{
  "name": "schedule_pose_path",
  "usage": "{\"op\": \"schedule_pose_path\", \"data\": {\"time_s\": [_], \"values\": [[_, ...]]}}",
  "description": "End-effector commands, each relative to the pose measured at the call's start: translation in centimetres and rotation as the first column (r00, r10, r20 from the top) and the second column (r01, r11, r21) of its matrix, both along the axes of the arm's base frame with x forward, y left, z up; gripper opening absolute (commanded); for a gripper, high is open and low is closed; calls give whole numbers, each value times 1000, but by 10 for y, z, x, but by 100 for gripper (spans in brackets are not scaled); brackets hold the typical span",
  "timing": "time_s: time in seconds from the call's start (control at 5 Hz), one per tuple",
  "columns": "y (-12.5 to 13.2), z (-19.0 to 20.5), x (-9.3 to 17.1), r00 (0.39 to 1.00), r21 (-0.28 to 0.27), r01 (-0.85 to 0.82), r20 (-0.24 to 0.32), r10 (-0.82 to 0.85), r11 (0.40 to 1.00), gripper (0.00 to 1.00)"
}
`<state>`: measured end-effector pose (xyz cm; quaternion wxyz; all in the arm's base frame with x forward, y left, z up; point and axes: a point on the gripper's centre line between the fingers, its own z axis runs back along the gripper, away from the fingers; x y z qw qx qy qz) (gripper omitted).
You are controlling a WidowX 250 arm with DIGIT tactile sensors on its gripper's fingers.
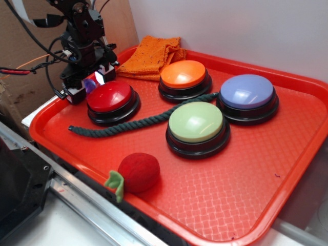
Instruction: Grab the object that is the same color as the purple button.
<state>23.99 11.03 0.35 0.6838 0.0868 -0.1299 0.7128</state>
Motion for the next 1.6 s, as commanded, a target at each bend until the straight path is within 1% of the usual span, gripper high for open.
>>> {"op": "schedule_pose_path", "data": {"time_s": [0.0,0.2,0.4,0.6,0.8,1.0,1.2,1.4], "values": [[4,35,-12,998,47,50,38,-52,998,0],[-13,61,-9,978,66,207,21,-208,976,0],[-40,100,-4,896,18,444,-32,-443,896,0],[-69,131,-3,758,-56,651,-3,-652,757,0],[-86,154,-6,589,-138,805,62,-806,577,0],[-106,184,-18,476,-139,876,102,-874,461,0],[-117,201,-30,433,-123,900,123,-893,419,0],[-132,208,-41,366,-109,929,122,-922,354,0]]}}
